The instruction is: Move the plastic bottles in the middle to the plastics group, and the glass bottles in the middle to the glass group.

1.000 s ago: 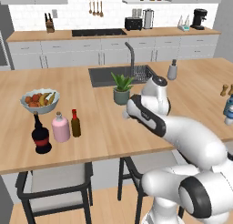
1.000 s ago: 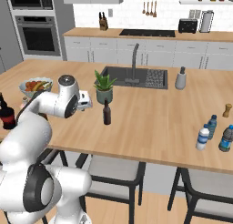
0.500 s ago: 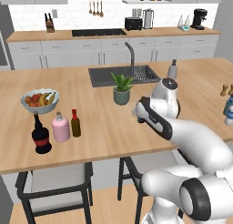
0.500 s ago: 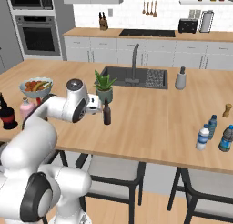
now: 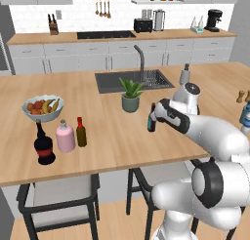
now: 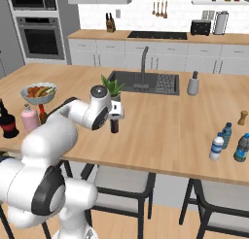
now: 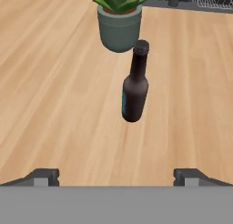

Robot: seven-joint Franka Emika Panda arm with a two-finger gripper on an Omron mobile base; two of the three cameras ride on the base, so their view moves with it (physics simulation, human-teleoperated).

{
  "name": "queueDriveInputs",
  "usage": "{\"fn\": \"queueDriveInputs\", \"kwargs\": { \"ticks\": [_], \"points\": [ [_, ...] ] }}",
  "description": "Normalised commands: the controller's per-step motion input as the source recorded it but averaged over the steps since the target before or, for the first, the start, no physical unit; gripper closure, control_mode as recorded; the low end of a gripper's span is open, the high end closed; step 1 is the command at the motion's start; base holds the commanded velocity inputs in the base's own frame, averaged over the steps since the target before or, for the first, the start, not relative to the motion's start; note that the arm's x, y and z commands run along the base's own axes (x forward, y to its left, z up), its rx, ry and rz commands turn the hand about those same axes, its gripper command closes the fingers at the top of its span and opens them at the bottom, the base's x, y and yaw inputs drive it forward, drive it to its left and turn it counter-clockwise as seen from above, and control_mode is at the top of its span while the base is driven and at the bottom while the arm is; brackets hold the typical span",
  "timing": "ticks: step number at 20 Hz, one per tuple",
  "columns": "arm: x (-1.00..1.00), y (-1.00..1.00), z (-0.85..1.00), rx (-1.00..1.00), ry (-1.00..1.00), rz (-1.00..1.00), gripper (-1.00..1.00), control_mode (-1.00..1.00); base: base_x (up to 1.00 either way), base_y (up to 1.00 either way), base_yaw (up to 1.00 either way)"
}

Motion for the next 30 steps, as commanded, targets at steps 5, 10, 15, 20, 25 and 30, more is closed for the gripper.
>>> {"fn": "queueDriveInputs", "kwargs": {
  "ticks": [5, 10, 15, 20, 25, 30],
  "points": [
    [0.49, 0.01, 0.0, -0.03, 0.01, 0.0, -1.0, -1.0, 0.0, 0.0, 0.0],
    [0.26, 0.06, -0.2, -0.07, 0.02, 0.0, -1.0, -1.0, 0.0, 0.0, 0.0],
    [0.3, 0.0, -0.37, -0.04, 0.0, 0.0, -1.0, -1.0, 0.0, 0.0, 0.0],
    [0.36, 0.0, -0.22, 0.0, 0.0, 0.0, -1.0, -1.0, 0.0, 0.0, 0.0],
    [0.36, 0.0, -0.11, 0.0, 0.01, 0.0, -1.0, -1.0, 0.0, 0.0, 0.0],
    [0.22, 0.0, -0.14, 0.0, 0.02, 0.0, -1.0, -1.0, 0.0, 0.0, 0.0]
  ]
}}
